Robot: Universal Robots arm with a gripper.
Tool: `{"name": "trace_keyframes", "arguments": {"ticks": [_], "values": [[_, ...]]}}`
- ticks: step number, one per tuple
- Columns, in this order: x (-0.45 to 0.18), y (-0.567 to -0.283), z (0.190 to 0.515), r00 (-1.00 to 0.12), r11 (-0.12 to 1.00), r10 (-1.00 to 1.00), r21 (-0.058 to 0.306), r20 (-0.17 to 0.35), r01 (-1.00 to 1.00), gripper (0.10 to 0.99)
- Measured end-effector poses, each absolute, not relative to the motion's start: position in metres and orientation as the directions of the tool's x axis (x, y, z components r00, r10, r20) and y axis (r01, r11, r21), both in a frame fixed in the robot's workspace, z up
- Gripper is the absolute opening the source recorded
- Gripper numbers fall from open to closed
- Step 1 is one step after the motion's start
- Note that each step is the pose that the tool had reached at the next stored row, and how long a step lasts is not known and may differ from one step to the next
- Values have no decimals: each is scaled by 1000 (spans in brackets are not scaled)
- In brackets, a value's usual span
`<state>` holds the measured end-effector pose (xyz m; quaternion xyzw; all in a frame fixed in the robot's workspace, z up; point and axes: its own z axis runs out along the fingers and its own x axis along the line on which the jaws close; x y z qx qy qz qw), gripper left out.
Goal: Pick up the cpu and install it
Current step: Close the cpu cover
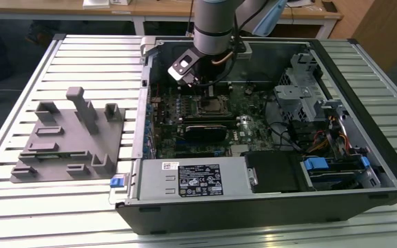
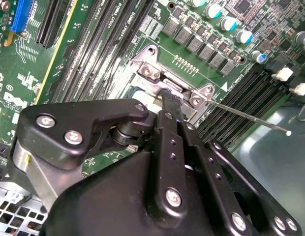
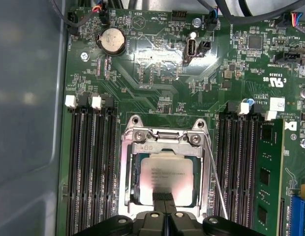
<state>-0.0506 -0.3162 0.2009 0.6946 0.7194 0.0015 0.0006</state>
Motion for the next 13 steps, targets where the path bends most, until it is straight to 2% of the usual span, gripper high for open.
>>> {"name": "trace_keyframes", "arguments": {"ticks": [13], "values": [[-47, -316, 208, -35, 35, 999, 3, 1, 999, 106]]}}
